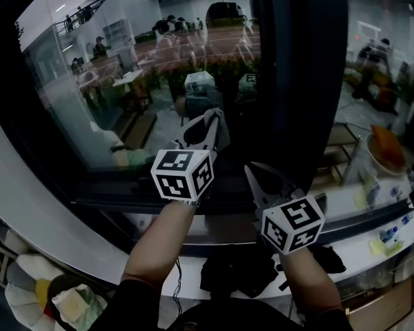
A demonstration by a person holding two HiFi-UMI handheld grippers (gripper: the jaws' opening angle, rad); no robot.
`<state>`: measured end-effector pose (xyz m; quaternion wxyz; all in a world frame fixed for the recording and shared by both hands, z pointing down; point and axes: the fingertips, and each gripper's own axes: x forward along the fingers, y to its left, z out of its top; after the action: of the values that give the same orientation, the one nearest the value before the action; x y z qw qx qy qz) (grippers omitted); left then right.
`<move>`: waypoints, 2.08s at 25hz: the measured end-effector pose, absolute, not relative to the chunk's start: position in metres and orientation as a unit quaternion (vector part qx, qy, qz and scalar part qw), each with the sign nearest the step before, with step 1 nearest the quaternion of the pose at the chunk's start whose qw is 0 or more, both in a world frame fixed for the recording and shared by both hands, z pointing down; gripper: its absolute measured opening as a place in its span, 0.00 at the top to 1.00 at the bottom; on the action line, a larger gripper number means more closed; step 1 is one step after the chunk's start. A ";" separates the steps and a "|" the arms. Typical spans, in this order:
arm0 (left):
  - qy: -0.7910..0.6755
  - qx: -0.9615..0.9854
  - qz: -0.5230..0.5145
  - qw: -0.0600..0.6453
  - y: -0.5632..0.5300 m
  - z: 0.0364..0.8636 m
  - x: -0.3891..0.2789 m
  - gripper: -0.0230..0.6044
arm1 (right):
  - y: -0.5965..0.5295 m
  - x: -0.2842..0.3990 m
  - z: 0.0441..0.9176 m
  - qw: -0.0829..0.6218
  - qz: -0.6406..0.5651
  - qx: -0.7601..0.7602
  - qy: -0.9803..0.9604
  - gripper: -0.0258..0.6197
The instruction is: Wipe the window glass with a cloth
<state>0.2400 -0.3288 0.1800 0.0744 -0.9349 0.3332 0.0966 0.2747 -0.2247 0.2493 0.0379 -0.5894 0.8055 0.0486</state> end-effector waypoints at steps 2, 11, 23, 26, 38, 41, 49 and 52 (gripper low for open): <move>0.331 -0.936 0.097 0.068 -0.339 0.179 0.225 0.91 | -0.238 0.257 0.242 0.036 0.051 -0.588 0.807 0.92; 0.294 -0.947 0.075 0.107 -0.347 0.180 0.224 0.91 | -0.267 0.237 0.231 0.055 0.049 -0.601 0.796 0.92; 0.302 -0.944 0.068 0.113 -0.350 0.185 0.210 0.91 | -0.272 0.243 0.222 0.056 0.056 -0.604 0.793 0.92; 0.313 -0.941 0.064 0.115 -0.354 0.186 0.200 0.91 | -0.273 0.243 0.221 0.057 0.055 -0.601 0.795 0.92; 0.392 -0.912 0.065 0.104 -0.393 0.192 0.090 0.91 | -0.292 0.191 0.223 0.052 0.053 -0.574 0.815 0.92; 0.410 -0.904 0.065 0.100 -0.411 0.198 0.044 0.91 | -0.304 0.159 0.227 0.048 0.053 -0.570 0.819 0.92; 0.445 -0.888 0.068 0.088 -0.435 0.206 -0.028 0.91 | -0.328 0.110 0.229 0.038 0.054 -0.556 0.829 0.92; 0.454 -0.884 0.067 0.087 -0.445 0.211 -0.050 0.91 | -0.342 0.091 0.233 0.036 0.051 -0.549 0.833 0.92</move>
<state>-0.0503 -0.4449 0.2107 0.0870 -0.8843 0.4537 0.0671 0.0910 -0.3418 0.2331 0.0363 -0.5495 0.8332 0.0511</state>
